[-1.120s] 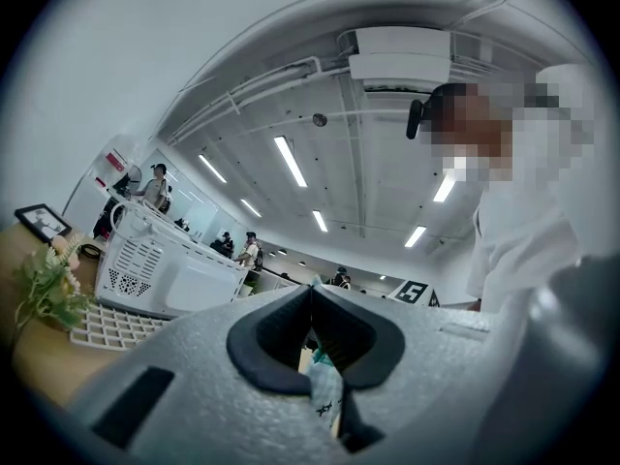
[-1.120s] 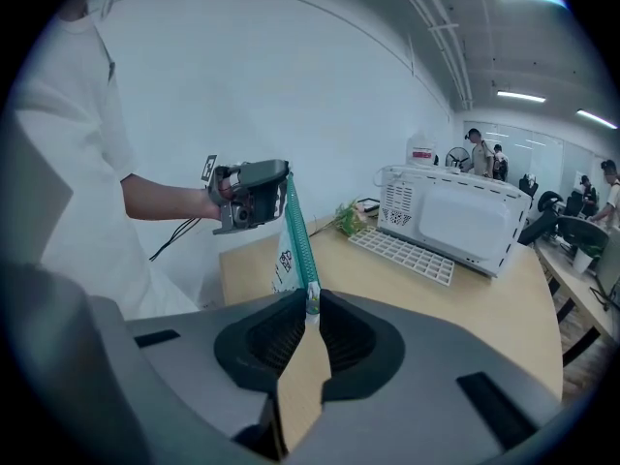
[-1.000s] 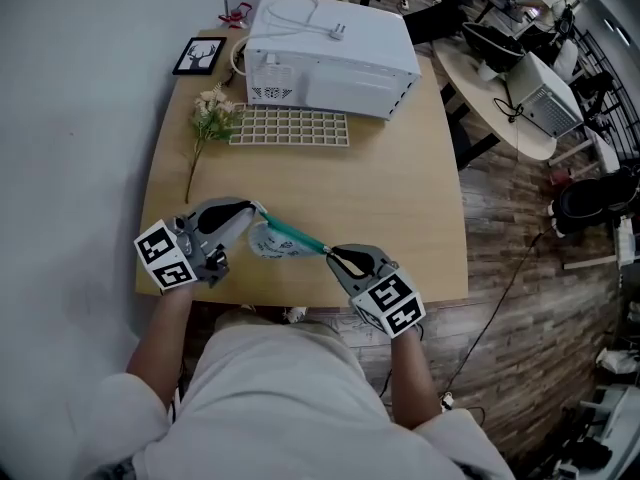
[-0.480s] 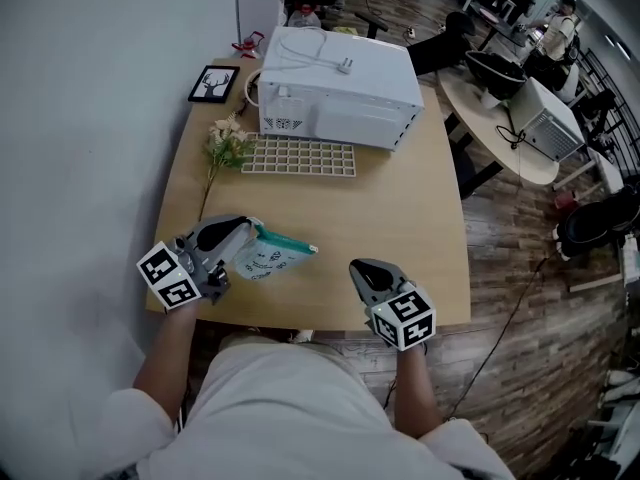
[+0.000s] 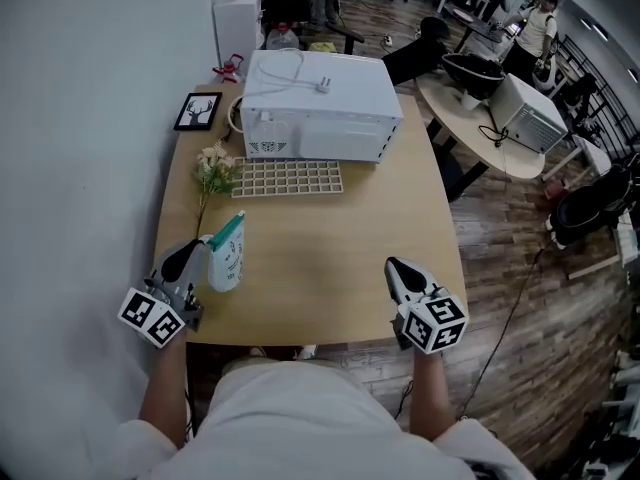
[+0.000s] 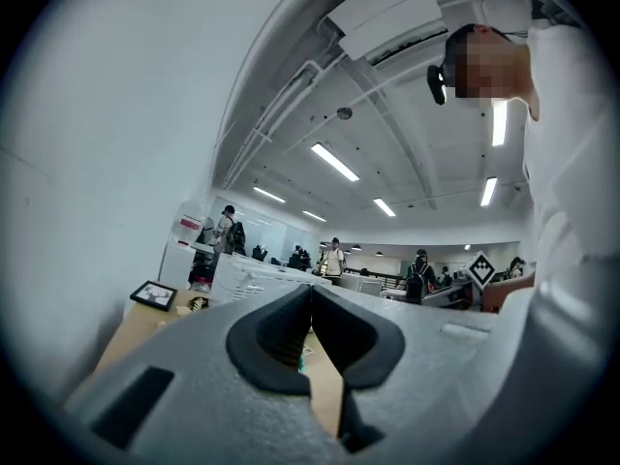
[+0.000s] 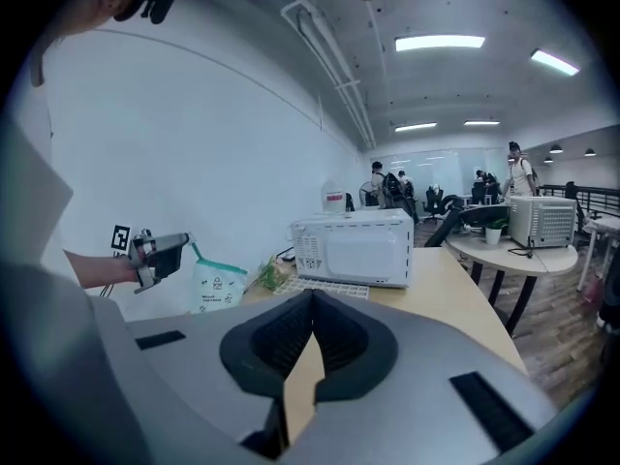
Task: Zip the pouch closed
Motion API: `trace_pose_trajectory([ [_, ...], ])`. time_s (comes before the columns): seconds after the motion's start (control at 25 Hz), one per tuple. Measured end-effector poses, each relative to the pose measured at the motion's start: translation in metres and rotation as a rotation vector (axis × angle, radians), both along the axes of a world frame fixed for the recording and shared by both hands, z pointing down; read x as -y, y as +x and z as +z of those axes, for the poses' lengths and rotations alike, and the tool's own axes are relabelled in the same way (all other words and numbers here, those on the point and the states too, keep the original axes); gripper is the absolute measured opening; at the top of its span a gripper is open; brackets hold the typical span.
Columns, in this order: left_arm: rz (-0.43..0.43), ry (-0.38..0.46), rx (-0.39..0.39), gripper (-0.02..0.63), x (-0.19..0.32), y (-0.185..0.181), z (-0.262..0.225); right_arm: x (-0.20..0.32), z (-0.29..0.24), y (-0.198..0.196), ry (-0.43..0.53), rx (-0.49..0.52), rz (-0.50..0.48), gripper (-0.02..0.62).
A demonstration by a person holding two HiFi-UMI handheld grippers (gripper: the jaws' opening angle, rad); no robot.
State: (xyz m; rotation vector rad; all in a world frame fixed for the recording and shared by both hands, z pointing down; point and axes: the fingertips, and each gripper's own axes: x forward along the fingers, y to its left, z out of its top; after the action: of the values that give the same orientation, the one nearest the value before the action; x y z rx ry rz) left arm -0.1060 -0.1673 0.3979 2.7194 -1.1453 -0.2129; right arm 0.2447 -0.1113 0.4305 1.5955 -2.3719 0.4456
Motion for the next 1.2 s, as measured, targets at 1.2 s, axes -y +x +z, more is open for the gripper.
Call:
trace_pose_trajectory([
  [1.2,-0.221,0.055,-0.077,0.014,-0.002,-0.082,-0.036,0.004,-0.06,-0.032,0.191,-0.058,0.115,0.002],
])
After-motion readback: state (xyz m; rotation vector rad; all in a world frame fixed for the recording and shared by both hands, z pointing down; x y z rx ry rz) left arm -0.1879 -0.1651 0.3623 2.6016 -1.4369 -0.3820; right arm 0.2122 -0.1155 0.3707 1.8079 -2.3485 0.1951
